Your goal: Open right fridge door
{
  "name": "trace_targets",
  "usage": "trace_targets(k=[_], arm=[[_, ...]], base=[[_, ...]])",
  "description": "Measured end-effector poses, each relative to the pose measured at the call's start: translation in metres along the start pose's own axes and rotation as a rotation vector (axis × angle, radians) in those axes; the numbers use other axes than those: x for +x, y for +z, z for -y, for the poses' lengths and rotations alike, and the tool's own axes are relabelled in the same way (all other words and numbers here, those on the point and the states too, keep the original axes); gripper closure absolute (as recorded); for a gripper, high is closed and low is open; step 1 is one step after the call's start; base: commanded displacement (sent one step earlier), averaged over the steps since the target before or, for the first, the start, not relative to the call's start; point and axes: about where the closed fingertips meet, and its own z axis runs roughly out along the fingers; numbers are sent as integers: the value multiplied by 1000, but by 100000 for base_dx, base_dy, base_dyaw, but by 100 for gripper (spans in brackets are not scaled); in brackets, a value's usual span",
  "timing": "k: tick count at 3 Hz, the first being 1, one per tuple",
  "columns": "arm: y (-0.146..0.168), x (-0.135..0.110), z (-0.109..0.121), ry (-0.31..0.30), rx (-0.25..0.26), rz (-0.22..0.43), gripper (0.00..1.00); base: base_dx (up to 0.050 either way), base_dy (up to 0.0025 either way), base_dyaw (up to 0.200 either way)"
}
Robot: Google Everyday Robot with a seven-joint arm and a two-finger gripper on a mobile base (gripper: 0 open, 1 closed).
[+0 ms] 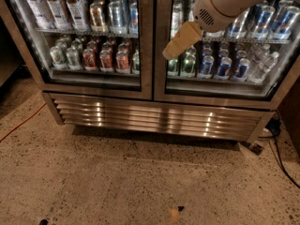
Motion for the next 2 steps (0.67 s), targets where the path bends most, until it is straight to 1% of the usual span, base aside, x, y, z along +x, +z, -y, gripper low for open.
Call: trace_targets(k=[1, 2], arm=[[10, -8, 11, -30, 63, 69, 0], [16, -27, 27, -47, 132, 167, 0]], base=[[0, 0, 0], [0, 0, 0]])
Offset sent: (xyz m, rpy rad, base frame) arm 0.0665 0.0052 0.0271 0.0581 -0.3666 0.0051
